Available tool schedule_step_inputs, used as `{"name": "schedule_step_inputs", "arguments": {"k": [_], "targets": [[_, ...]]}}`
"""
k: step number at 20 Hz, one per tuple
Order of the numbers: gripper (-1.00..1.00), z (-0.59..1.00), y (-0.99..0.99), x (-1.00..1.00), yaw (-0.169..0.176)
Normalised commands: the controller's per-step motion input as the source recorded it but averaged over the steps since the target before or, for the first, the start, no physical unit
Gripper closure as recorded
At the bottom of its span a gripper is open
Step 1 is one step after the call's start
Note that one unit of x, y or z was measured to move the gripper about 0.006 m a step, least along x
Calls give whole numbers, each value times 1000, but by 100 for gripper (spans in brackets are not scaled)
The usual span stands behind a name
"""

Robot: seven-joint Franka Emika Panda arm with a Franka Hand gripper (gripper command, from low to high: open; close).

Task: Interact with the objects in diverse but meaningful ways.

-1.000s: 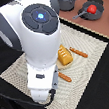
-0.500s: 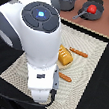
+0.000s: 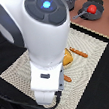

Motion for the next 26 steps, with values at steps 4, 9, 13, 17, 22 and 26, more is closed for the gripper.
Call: {"name": "schedule_step_inputs", "arguments": {"k": [4, 9, 13, 17, 22, 26], "targets": [[-100, 1000, 389, 19, 0], [-100, 1000, 438, 8, 0], [-100, 736, 556, -4, 0], [-100, 41, 786, -155, -32], [-100, -160, 826, -358, -70], [-100, -396, 778, -428, -62]]}}
